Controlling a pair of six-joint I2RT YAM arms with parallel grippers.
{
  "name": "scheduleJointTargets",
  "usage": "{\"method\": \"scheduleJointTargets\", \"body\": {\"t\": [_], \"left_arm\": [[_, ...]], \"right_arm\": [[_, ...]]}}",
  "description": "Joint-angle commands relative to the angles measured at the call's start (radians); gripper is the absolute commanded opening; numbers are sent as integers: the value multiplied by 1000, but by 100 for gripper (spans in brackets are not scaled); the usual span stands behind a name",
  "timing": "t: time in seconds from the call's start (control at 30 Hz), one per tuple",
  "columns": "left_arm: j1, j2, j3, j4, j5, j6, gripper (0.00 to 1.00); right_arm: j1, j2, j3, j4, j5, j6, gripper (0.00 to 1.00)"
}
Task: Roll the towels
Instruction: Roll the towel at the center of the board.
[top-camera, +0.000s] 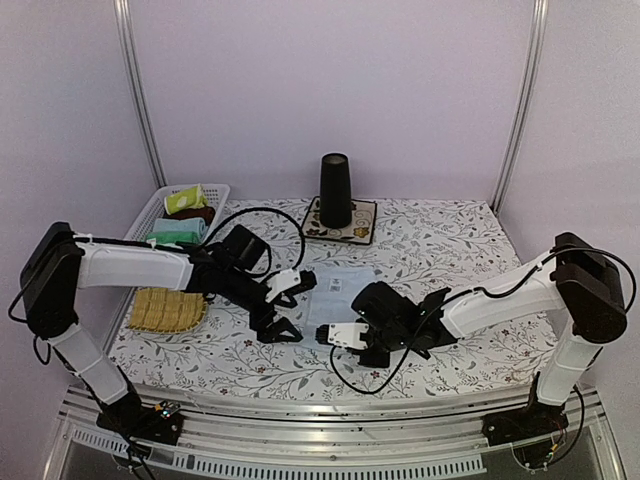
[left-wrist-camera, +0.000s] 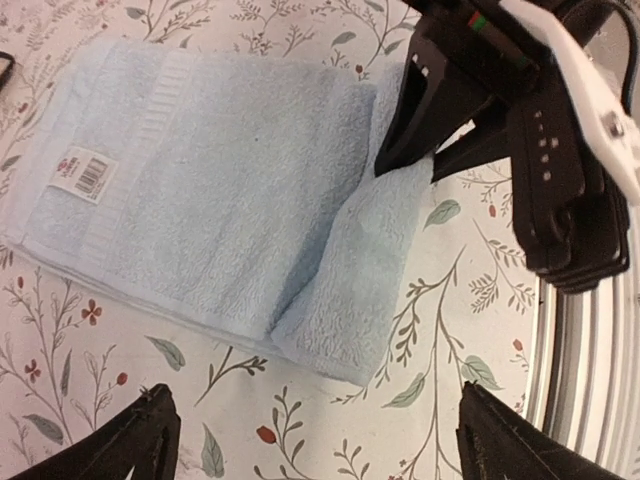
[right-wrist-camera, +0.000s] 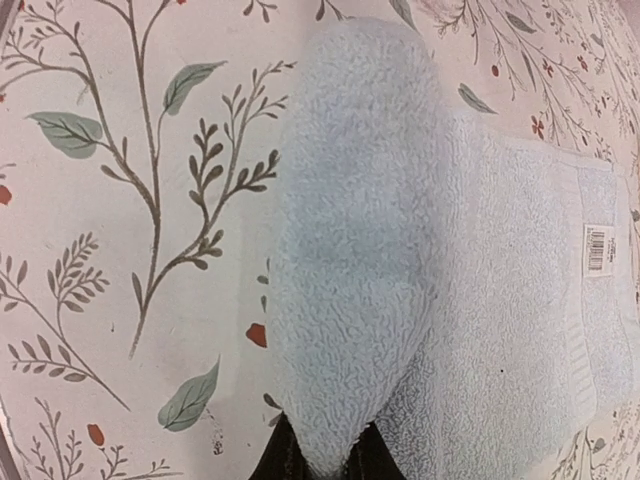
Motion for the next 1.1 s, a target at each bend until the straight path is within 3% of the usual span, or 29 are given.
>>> {"method": "scheduleJointTargets", "body": {"t": [0.0, 0.17, 0.4, 0.53, 0.77, 1.07], "left_arm": [[-36, -144, -191, 250, -229, 23, 97], [-136, -280, -406, 484, -386, 120, 96], [-240, -305, -506, 620, -464, 222, 93], [-292, -245, -494, 658, -529, 274, 91], [-340, -153, -428, 650, -505, 368, 85], [-384, -72, -379, 626, -494, 401, 72]], "right_arm": [[-50, 19, 65, -144, -251, 73, 9], [-114, 48, 140, -233, -485, 112, 9], [-176, 124, 204, -309, -675, 154, 10], [-199, 155, 216, -338, -774, 170, 10], [-243, 225, 271, -399, -938, 198, 11], [-279, 253, 296, -419, -1014, 215, 12]]}}
